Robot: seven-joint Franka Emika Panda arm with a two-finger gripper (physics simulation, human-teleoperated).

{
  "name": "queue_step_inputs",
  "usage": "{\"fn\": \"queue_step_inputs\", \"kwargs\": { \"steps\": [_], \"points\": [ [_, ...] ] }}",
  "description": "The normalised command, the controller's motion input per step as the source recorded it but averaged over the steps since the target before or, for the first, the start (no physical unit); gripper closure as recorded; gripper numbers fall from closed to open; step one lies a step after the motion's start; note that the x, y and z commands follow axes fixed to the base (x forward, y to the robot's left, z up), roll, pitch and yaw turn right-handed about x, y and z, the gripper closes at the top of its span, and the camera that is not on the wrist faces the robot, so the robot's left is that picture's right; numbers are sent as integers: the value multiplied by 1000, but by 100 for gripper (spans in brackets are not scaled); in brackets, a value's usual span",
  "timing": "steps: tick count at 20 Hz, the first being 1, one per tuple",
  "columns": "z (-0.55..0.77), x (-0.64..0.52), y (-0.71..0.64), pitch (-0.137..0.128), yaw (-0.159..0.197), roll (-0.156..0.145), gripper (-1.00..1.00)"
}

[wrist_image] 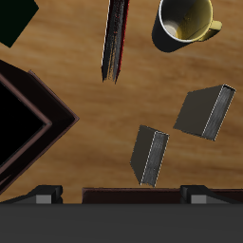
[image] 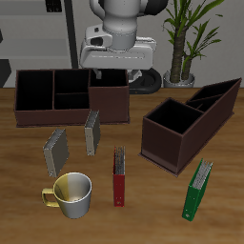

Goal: Place the left yellow book into the left desk caddy's front compartment

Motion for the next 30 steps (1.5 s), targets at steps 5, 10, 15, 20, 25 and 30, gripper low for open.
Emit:
{"fn": "queue_step_inputs", "kwargs": {
  "steps": [5, 10, 15, 20, 25, 30],
  "points": [
    [-47, -129, -326, -57, -54, 9, -100],
    [-277, -122, -367, -61, -56, 17, -100],
    [-397, -35, -280, -20, -16, 9, -100],
    [-388, -45, -134, -22, -16, 7, -100],
    [-419, 9, -125, -3, -36, -11, -100],
    [-387, 47, 44, 7, -53, 2, -100]
  ]
}}
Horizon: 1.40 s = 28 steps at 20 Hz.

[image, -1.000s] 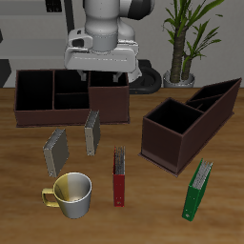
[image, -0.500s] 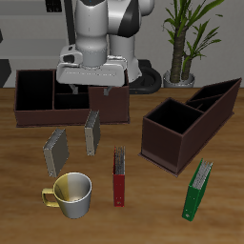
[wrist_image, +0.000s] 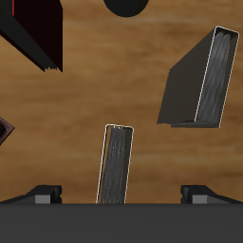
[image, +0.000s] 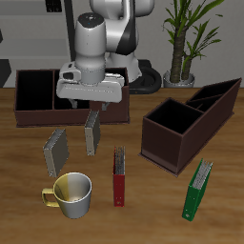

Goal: Place the left yellow book into the left desk caddy's front compartment

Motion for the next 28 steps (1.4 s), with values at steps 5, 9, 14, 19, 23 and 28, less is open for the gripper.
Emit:
{"fn": "queue_step_inputs", "kwargs": {
  "steps": [5, 9, 14, 19, 23, 28],
  "points": [
    [-362, 117, 32, 33, -50, 7, -100],
    [-315, 83, 7, 36, -22, -3, -100],
    [-380, 80, -28, 49, -15, -1, -100],
    [-338, 68, -86, 54, -8, -10, -100],
    [-106, -3, 25, 13, -8, 0, 100],
    [172, -22, 113, -19, 4, 23, 100]
  ]
}}
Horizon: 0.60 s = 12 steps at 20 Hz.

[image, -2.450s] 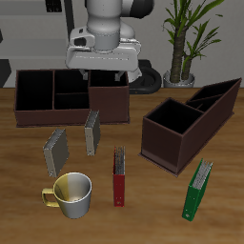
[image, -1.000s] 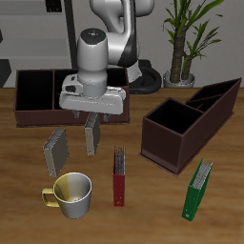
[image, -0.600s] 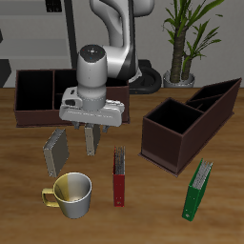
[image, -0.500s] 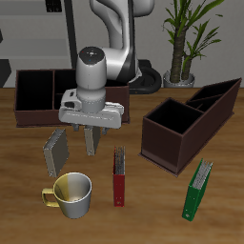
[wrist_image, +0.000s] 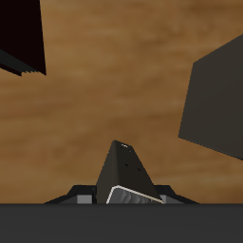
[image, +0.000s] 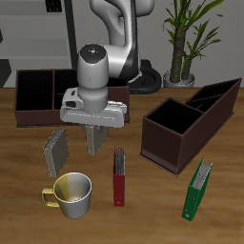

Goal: Place the left yellow book into the left desk caddy's front compartment

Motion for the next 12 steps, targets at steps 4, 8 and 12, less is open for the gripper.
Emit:
{"fn": "queue_step_inputs", "kwargs": {
  "steps": [4, 8, 12],
  "points": [
    [463, -3, 171, -38, -8, -6, 100],
    [746, -84, 404, -85, 19, 46, 100],
    [538, -84, 226, -32, 6, -1, 100]
  ]
}}
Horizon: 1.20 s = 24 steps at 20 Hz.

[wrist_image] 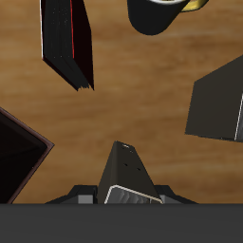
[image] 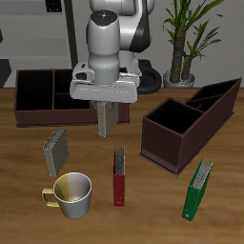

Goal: Place the left yellow book into the left desk caddy's front compartment

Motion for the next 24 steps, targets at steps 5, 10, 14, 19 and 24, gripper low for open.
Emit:
{"fn": "queue_step_inputs", "kwargs": {
  "steps": [5, 10, 14, 19, 24],
  "points": [
    [757, -207, 206, -81, 30, 3, 100],
    [564, -207, 129, -59, 9, 0, 100],
    [400, -254, 105, -5, -16, -34, 100],
    [202, -299, 96, -12, -8, -23, 100],
    [140, -300, 281, -17, -13, 16, 100]
  ]
}}
